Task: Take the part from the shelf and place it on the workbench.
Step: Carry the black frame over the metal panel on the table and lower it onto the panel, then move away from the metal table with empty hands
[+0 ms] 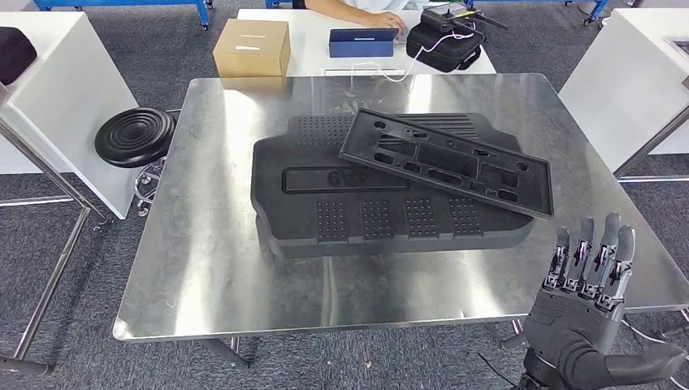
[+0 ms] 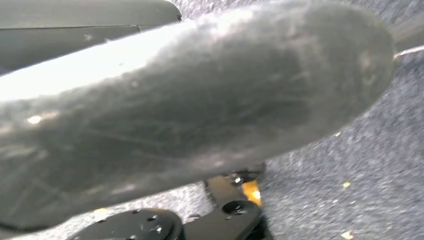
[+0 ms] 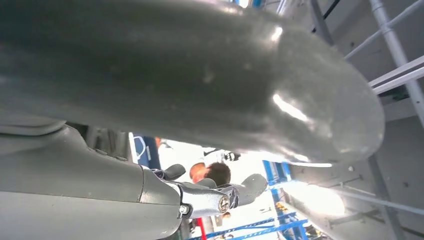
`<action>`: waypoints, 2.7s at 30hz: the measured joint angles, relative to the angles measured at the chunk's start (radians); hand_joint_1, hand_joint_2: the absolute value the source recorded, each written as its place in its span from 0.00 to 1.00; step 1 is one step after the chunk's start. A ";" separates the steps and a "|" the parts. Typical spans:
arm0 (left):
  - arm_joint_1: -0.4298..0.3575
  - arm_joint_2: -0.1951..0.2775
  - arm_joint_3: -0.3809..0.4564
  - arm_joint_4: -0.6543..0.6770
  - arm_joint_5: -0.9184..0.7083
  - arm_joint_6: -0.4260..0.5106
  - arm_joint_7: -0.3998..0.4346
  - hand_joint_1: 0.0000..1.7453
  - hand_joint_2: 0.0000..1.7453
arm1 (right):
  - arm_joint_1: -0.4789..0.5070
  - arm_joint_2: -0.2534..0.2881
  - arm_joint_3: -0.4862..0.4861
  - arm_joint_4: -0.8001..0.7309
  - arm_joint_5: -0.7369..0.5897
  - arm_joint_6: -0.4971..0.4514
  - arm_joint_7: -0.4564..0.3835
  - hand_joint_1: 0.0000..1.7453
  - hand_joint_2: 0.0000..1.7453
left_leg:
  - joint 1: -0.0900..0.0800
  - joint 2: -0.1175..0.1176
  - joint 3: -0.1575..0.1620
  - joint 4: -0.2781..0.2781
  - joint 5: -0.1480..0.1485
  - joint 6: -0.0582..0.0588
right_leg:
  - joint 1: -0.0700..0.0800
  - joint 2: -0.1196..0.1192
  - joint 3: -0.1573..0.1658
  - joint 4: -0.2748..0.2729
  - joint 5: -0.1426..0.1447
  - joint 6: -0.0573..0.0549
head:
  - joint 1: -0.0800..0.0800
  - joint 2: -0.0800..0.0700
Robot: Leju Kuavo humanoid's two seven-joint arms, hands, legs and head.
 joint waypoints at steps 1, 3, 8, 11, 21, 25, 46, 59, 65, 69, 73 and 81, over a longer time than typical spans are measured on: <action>0.000 0.000 0.001 0.000 0.000 -0.001 0.000 0.00 0.00 | 0.000 0.000 0.000 0.001 0.002 -0.002 0.001 0.00 0.00 | 0.000 0.001 -0.010 0.000 0.010 -0.002 | 0.000 0.000 0.035 -0.036 0.018 0.010 | 0.000 0.000; 0.000 -0.002 0.002 0.000 -0.001 -0.003 0.000 0.00 0.00 | 0.000 -0.001 -0.002 0.003 0.005 -0.006 0.004 0.00 0.00 | -0.001 0.000 -0.025 0.001 0.027 -0.008 | 0.001 0.000 0.145 -0.190 0.054 0.018 | 0.001 0.000; 0.001 -0.003 0.003 0.000 -0.007 -0.004 -0.002 0.00 0.00 | 0.006 -0.003 -0.010 0.013 0.014 -0.015 0.020 0.00 0.00 | -0.004 -0.001 -0.036 -0.001 0.062 -0.034 | 0.006 0.000 0.218 -0.334 0.074 -0.015 | -0.004 0.000; 0.003 -0.003 0.005 0.000 -0.010 -0.004 -0.002 0.00 0.00 | 0.007 -0.004 -0.016 0.027 0.017 -0.022 0.034 0.00 0.00 | 0.002 -0.005 -0.063 0.076 -0.029 -0.049 | -0.005 -0.005 0.194 -0.336 0.100 -0.043 | -0.007 0.000; 0.000 -0.005 0.007 0.000 -0.019 -0.002 -0.006 0.00 0.00 | 0.012 -0.004 -0.039 0.080 0.033 -0.032 0.080 0.00 0.00 | 0.015 -0.016 0.105 0.028 -0.092 -0.069 | -0.001 -0.006 0.090 -0.281 0.161 -0.017 | -0.010 0.000; 0.000 -0.005 0.007 0.001 -0.020 -0.002 -0.007 0.00 0.00 | 0.016 -0.004 -0.044 0.097 0.046 -0.034 0.092 0.00 0.00 | 0.009 -0.011 0.069 0.019 -0.065 -0.025 | -0.003 -0.004 0.059 -0.261 0.154 0.006 | -0.009 0.000; 0.001 -0.006 0.012 0.001 -0.033 0.006 -0.012 0.00 0.00 | 0.016 0.001 -0.045 0.175 0.073 -0.044 0.124 0.00 0.00 | 0.016 -0.010 -0.106 0.295 -0.117 -0.072 | 0.000 -0.008 0.155 -0.329 0.135 -0.046 | -0.012 0.000; -0.003 -0.007 0.026 0.001 -0.033 0.004 -0.013 0.00 0.00 | 0.020 0.000 -0.045 0.176 0.084 -0.047 0.114 0.00 0.00 | 0.009 -0.009 -0.004 0.036 -0.024 -0.003 | -0.007 -0.003 -0.015 -0.068 0.015 -0.013 | -0.007 0.000; -0.002 -0.009 0.027 0.001 -0.033 0.004 -0.013 0.00 0.00 | 0.019 0.000 -0.045 0.177 0.084 -0.047 0.114 0.00 0.00 | 0.001 -0.005 -0.088 0.038 0.058 -0.010 | 0.008 -0.003 0.174 -0.184 0.050 0.000 | -0.007 0.000; -0.001 -0.011 0.028 0.001 -0.033 0.004 -0.013 0.00 0.00 | 0.016 0.000 -0.045 0.178 0.090 -0.049 0.114 0.00 0.00 | 0.002 -0.002 -0.097 0.021 0.108 -0.034 | 0.017 -0.004 0.242 -0.323 0.039 -0.026 | -0.011 0.000; 0.002 -0.010 0.031 0.001 -0.039 0.003 -0.013 0.00 0.00 | 0.014 0.001 -0.047 0.192 0.163 -0.099 0.120 0.00 0.00 | 0.008 -0.007 -0.124 0.115 -0.021 -0.056 | 0.003 -0.007 0.196 -0.330 0.093 -0.050 | -0.016 0.000; -0.009 -0.010 0.032 -0.001 -0.067 0.003 -0.004 0.00 0.00 | -0.040 0.000 -0.116 0.468 0.330 -0.178 0.190 0.00 0.00 | 0.025 -0.012 0.058 0.091 -0.058 -0.084 | 0.000 -0.011 0.084 -0.282 0.162 -0.022 | -0.019 0.000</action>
